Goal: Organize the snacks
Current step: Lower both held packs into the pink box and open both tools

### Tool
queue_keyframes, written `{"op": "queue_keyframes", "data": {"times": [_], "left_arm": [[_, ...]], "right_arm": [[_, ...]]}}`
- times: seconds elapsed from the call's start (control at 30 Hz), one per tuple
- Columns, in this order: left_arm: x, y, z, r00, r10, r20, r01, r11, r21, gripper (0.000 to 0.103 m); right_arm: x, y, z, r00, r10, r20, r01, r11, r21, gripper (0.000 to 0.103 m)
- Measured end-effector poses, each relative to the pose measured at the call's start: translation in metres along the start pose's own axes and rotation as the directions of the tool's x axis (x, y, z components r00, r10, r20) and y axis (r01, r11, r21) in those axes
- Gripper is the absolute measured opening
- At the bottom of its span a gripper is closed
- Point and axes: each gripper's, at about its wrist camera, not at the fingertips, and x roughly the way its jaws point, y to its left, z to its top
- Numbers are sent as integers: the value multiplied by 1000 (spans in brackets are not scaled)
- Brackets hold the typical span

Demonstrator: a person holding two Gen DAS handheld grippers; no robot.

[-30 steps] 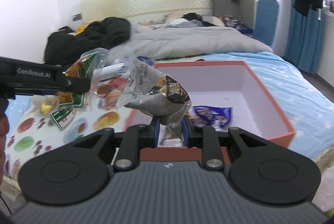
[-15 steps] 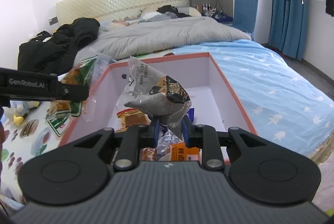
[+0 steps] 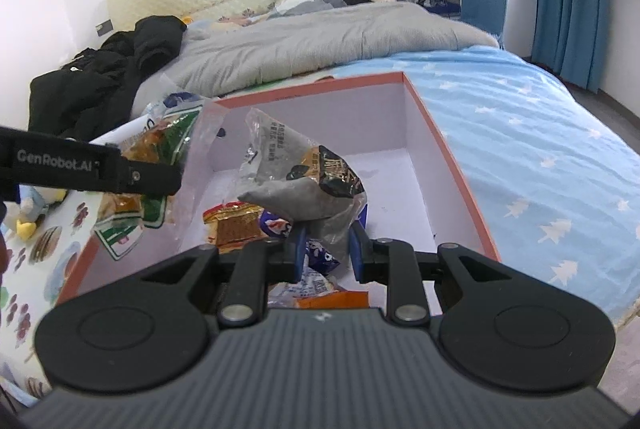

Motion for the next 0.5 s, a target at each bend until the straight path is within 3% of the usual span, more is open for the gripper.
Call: {"op": "queue_keyframes", "data": {"times": [0.1,0.13,0.2,0.5], "left_arm": [[5,1,1,1000,12,-8,-12,1000,-3,65],[5,2,1,1000,7,-7,-7,1000,-12,66],[1,5,0,1000,13,4,-13,1000,-26,72],[-45,13,-7,997,4,78,-1,1000,-27,72]], "right_arm": [[9,-4,1,999,18,-29,-18,1000,6,31],[11,-5,1,999,17,-33,-17,1000,9,37],[10,-5,2,999,17,-29,-17,1000,8,66],[-13,4,3,999,29,30,-29,1000,5,66]]}}
